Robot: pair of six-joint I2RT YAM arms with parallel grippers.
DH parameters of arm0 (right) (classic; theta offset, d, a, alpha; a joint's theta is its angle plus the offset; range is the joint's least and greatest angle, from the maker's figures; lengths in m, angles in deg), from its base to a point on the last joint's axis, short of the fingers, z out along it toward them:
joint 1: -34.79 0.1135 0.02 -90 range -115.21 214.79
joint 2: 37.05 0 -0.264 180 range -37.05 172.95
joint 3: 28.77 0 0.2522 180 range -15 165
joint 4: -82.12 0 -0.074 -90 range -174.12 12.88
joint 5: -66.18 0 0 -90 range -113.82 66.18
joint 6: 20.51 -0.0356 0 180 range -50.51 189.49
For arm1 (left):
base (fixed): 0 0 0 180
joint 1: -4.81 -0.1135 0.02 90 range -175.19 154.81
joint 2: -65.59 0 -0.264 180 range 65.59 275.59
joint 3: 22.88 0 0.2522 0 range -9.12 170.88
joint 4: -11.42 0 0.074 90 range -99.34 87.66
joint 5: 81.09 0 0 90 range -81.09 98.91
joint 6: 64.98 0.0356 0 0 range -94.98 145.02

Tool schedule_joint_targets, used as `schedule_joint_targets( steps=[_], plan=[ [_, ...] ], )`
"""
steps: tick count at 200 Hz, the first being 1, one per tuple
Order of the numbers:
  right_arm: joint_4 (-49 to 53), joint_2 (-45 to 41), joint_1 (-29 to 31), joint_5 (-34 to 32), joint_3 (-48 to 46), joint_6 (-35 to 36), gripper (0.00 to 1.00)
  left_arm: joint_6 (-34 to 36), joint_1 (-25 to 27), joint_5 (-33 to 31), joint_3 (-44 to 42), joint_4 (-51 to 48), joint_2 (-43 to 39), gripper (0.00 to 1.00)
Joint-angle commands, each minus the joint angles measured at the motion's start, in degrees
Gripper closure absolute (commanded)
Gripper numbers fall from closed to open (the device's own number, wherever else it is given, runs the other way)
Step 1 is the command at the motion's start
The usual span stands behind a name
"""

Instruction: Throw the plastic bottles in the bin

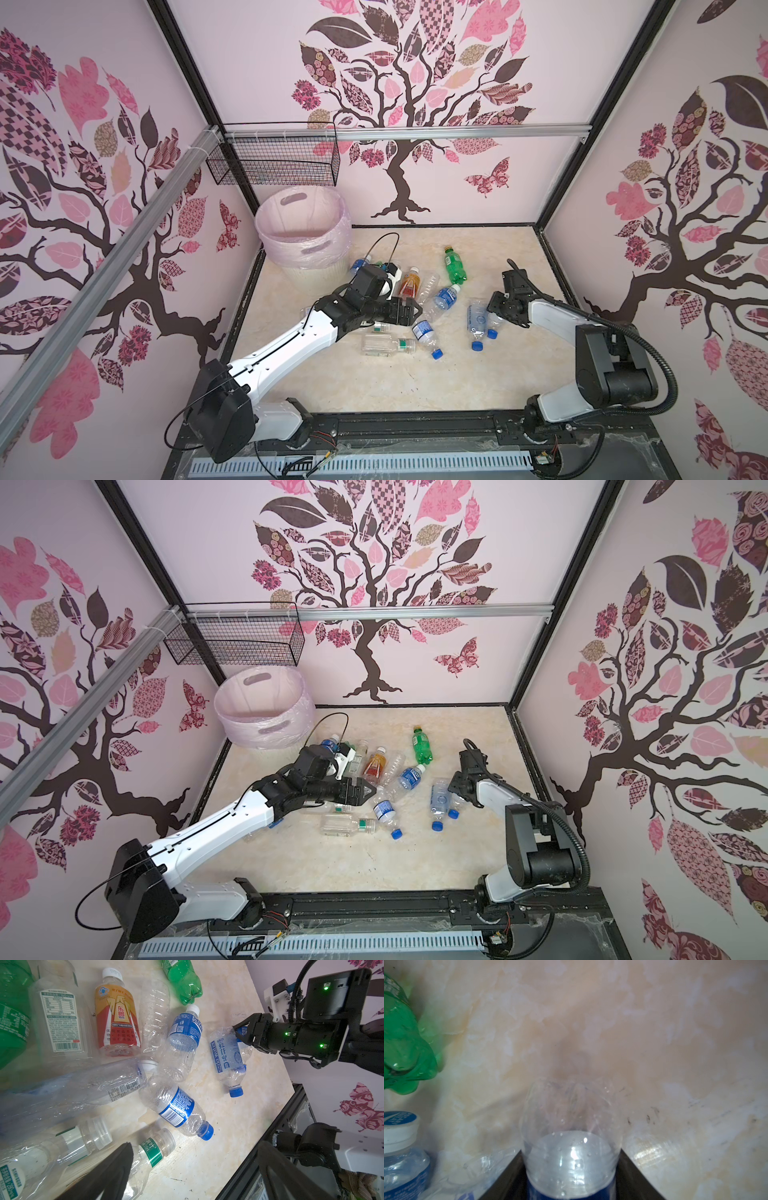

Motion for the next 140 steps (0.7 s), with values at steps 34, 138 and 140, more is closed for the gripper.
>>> schedule_joint_targets(
  steps=[34, 138, 140],
  plan=[
    [3.51, -4.15, -0.24, -2.11, 3.63, 0.82, 0.43, -0.64, 0.0, -8.07, 2.12, -1.08, -1.68, 0.03],
    [8.56, -7.97, -0.17, 0.09, 12.92, 0.76, 0.42, 2.45, 0.07, -13.26, 0.5, 2.54, -5.79, 0.03],
    [8.73, -7.93, -0.13, 0.31, 13.22, 0.74, 0.42, 2.45, 0.04, -13.11, 0.6, 2.46, -5.7, 0.03]
  ],
)
